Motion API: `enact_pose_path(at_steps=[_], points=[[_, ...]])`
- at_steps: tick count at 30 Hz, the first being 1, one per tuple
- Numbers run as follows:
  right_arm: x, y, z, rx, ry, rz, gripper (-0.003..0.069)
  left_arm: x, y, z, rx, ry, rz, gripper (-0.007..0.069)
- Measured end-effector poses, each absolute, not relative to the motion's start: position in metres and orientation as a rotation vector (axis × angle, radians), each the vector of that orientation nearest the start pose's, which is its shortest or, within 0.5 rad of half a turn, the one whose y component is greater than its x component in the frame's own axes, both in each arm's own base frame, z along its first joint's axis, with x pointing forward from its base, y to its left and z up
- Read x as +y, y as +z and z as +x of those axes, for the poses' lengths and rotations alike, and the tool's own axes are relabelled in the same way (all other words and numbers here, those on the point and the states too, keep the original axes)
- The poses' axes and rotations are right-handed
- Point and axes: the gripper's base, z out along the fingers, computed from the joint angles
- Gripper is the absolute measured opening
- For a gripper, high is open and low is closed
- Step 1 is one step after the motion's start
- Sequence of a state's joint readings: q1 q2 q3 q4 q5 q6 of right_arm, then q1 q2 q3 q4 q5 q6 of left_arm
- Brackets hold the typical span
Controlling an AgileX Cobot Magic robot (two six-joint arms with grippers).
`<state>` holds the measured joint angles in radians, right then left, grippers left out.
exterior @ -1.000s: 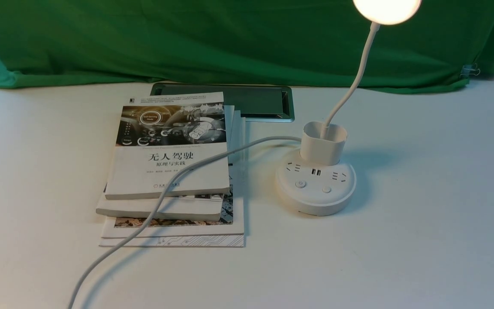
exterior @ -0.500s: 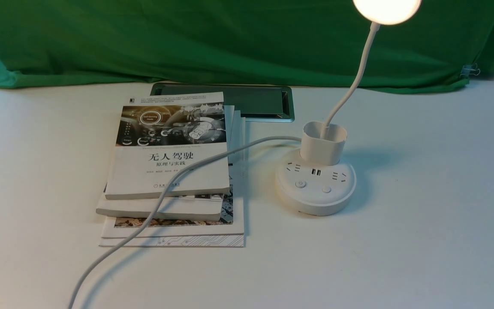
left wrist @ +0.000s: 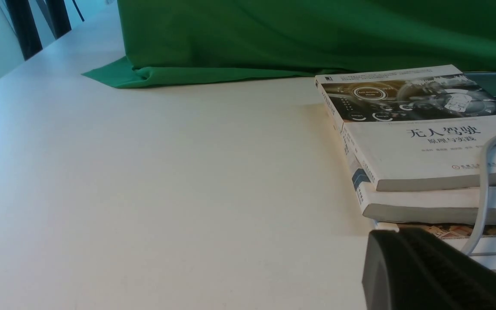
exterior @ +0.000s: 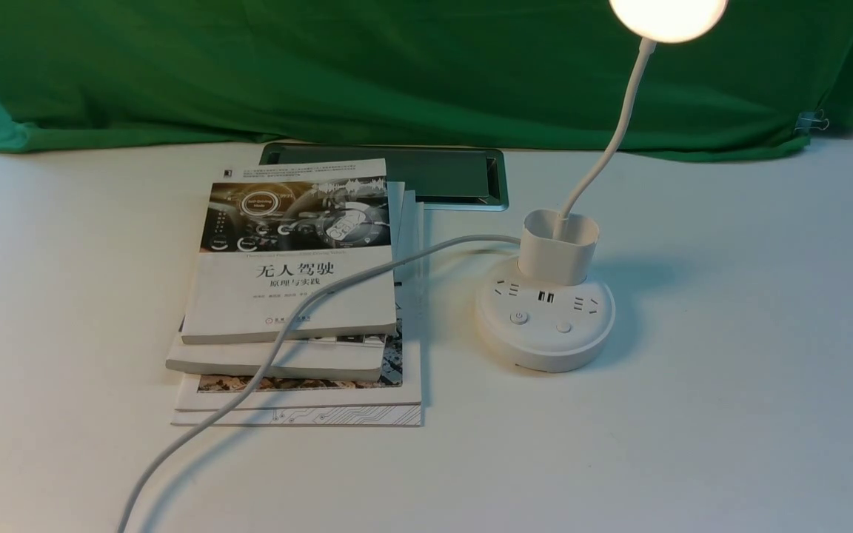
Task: Turn on the desk lamp on the white desktop with your hand.
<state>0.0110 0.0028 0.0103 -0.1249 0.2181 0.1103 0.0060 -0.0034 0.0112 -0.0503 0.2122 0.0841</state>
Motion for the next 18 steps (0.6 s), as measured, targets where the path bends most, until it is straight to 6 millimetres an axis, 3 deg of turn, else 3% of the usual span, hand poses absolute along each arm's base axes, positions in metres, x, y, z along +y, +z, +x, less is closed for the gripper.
enact_pose_path(at_steps=[18], points=[[-0.0019,0.1899,0.0562,1.713,-0.024,0.000,0.0225,-0.0006,0.1903,0.0559,1.703,0.021,0.033,0.0021]])
